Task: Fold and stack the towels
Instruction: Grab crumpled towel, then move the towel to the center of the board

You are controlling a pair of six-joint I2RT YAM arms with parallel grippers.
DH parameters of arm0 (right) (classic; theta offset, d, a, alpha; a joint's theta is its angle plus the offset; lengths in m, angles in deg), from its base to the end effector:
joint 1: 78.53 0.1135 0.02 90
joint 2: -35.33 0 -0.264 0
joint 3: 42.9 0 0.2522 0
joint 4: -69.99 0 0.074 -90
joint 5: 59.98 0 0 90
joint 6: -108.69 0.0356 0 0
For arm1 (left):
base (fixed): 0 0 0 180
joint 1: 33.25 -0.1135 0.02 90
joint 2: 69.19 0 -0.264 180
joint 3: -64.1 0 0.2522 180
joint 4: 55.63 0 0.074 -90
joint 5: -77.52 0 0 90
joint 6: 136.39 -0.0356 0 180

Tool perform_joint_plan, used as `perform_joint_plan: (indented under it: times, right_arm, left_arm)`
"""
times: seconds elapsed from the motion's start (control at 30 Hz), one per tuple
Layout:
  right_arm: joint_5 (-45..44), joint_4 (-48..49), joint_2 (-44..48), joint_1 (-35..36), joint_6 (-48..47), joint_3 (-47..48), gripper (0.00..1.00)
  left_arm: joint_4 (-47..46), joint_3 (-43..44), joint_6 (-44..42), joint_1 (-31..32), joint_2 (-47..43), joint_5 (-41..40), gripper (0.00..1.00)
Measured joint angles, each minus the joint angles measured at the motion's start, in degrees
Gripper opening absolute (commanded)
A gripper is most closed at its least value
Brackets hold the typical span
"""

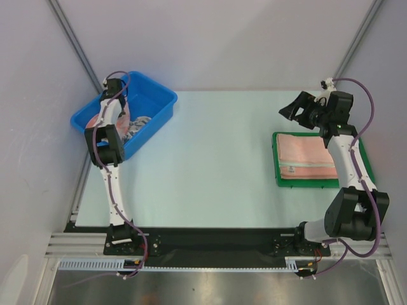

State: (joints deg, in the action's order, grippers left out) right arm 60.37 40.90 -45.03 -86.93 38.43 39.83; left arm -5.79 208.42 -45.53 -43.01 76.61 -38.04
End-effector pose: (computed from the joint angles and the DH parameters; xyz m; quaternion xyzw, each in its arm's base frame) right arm 0.3205 -0.0291 0.3371 0.0666 0.8304 0.2718 0.4818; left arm 0.5461 0.1095 0.1725 -0.1581 0.9095 0.2332 0.3058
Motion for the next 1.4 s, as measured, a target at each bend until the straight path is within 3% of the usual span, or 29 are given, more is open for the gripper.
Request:
perform_joint_plan:
  times: [0.13, 0.3, 0.53, 0.63, 0.8, 0.87, 0.9, 1.0, 1.07, 1.1, 1.2, 1.4]
  right_arm:
    - [0.7, 0.39, 0.02, -0.09, 0.7, 0.0, 0.84]
    - [1.18, 0.28, 1.9, -0.13, 2.62, 0.0, 0.85]
    - [0.63, -0.26, 14.86, -0.57, 4.26, -4.37, 0.87]
    - [1.31, -2.4, 16.72, -0.57, 3.76, -4.09, 0.87]
    - [1.62, -9.05, 16.7, 0.22, 2.6, -3.69, 0.89]
    - [1.2, -11.08, 16.92, 1.64, 2.49, -3.69, 0.91]
    - [0.5, -11.82, 17.2, 3.13, 2.43, -3.82, 0.93]
    - [-2.38, -12.92, 18.45, 9.22, 1.81, -5.6, 0.87]
    - [-4.72, -13.88, 18.67, 14.49, 1.05, -7.43, 0.84]
    - [-6.08, -14.32, 18.23, 17.2, 0.9, -8.48, 0.81]
    - [-10.69, -14.62, 16.15, 25.24, 0.37, -12.31, 0.73]
    - [-18.99, -15.26, 14.32, 40.74, 3.28, -20.41, 0.61]
  left_arm:
    - [-1.14, -4.52, 0.0, 0.61, -4.52, 0.79, 0.0]
    - [0.13, -6.14, 0.15, 4.85, -16.48, 4.92, 0.0]
    - [1.62, -8.35, 2.67, 26.08, -43.43, 9.49, 0.0]
    - [0.83, -17.46, 4.35, 33.07, -56.87, 14.58, 0.01]
    - [-5.64, -45.88, 10.34, 34.29, -75.8, 22.29, 0.07]
    - [-9.31, -58.34, 13.73, 35.8, -78.14, 25.46, 0.15]
    - [-11.58, -65.26, 15.54, 36.65, -78.27, 27.43, 0.24]
    - [-15.82, -82.93, 21.27, 38.56, -72.87, 33.44, 0.25]
    - [-14.6, -89.55, 23.21, 39.6, -69.99, 34.91, 0.3]
    - [-13.57, -91.58, 24.02, 40.11, -69.51, 35.32, 0.36]
    - [-12.79, -92.21, 25.16, 40.79, -71.17, 35.69, 0.4]
    - [-14.36, -86.62, 23.3, 42.77, -78.95, 34.97, 0.41]
